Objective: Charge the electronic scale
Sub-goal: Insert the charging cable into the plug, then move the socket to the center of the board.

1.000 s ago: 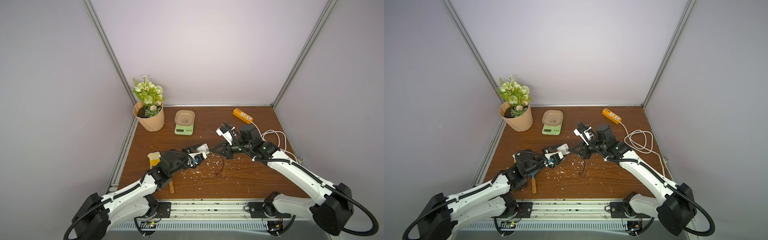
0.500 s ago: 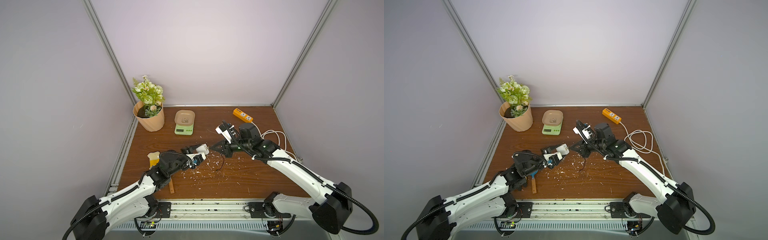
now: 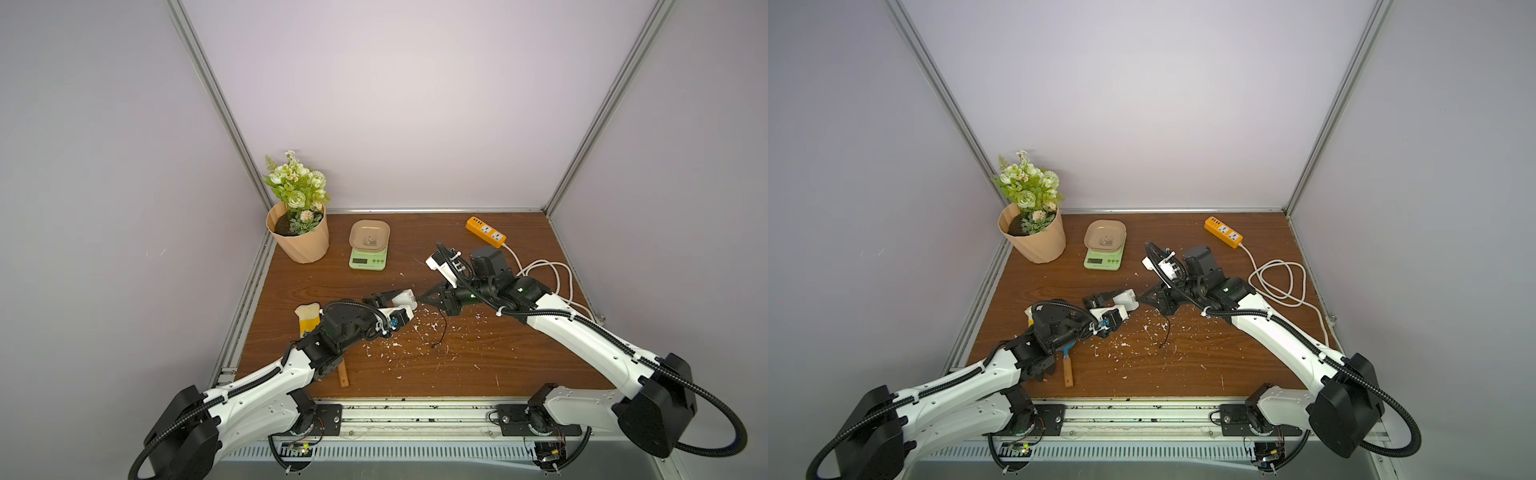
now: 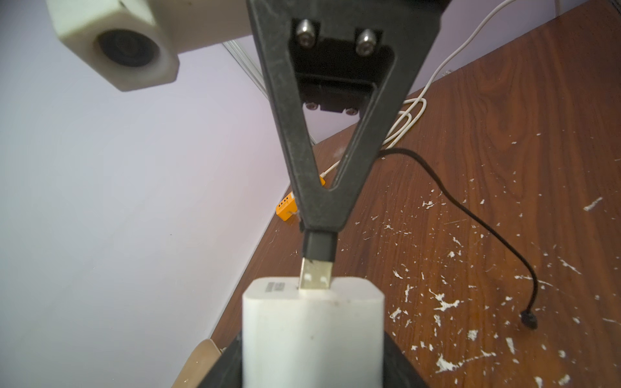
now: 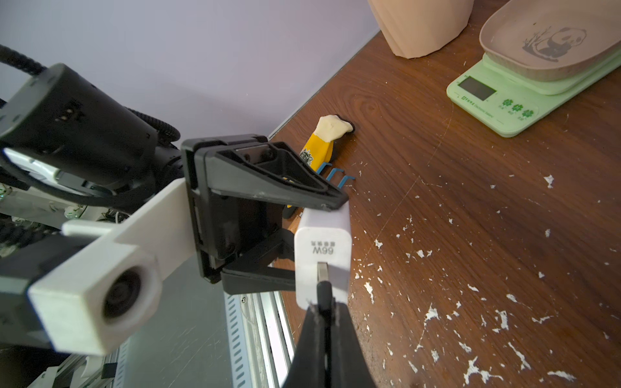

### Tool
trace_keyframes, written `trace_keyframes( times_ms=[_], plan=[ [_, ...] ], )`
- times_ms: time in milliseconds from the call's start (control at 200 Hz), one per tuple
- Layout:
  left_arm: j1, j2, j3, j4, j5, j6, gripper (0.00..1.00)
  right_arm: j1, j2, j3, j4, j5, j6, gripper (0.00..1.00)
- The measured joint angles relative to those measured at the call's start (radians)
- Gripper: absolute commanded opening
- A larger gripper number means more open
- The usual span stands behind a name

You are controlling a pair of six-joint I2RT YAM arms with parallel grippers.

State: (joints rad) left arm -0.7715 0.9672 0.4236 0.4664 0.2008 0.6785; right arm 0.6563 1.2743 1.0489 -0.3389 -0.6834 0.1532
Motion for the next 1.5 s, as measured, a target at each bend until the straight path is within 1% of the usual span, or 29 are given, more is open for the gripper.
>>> trace_keyframes(
  times_ms=[210,555,590,691,751,916,1041,1131,1206,1256,1301,1391,1446,1496],
  plan=[
    [0.0,0.026,0.018,-0.022,-0.011,0.027,0.33,0.005,0.038,0.036,-0.04,0.027,0.004,0.0],
    [0.001,0.05,0.039,-0.056,-0.022,0.056,0.35,0.01,0.076,0.051,-0.045,0.032,0.032,0.0],
    [0.002,0.051,0.039,-0.061,-0.022,0.056,0.35,0.011,0.082,0.051,-0.043,0.032,0.035,0.04],
    [0.006,0.061,0.039,-0.073,-0.031,0.056,0.36,0.012,0.106,0.053,-0.037,0.032,0.045,0.11],
    [0.008,0.068,0.039,-0.075,-0.039,0.055,0.36,0.012,0.121,0.053,-0.026,0.033,0.05,0.21],
    [0.007,0.072,0.039,-0.053,-0.041,0.055,0.36,0.023,0.135,0.055,-0.01,0.045,0.044,0.53],
    [0.007,0.092,0.039,-0.031,-0.048,0.051,0.36,0.008,0.124,0.071,-0.014,0.097,0.034,0.68],
    [0.007,0.104,0.032,-0.016,-0.051,0.045,0.37,-0.038,0.093,0.09,-0.026,0.167,0.021,0.72],
    [0.007,0.108,0.027,-0.01,-0.056,0.038,0.37,-0.12,0.063,0.121,-0.027,0.215,0.01,0.73],
    [0.007,0.111,0.025,-0.006,-0.058,0.032,0.37,-0.182,0.048,0.142,-0.016,0.244,0.002,0.77],
    [0.007,0.112,0.023,-0.005,-0.059,0.029,0.37,-0.239,0.041,0.155,0.004,0.306,-0.002,0.81],
    [0.007,0.113,0.022,-0.001,-0.061,0.024,0.37,-0.322,0.051,0.164,0.051,0.466,-0.013,0.83],
    [0.007,0.113,0.022,0.001,-0.061,0.021,0.37,-0.367,0.095,0.183,0.062,0.552,-0.013,0.82],
    [0.007,0.113,0.022,0.001,-0.061,0.019,0.37,-0.404,0.157,0.22,0.065,0.603,-0.007,0.82]
  ],
)
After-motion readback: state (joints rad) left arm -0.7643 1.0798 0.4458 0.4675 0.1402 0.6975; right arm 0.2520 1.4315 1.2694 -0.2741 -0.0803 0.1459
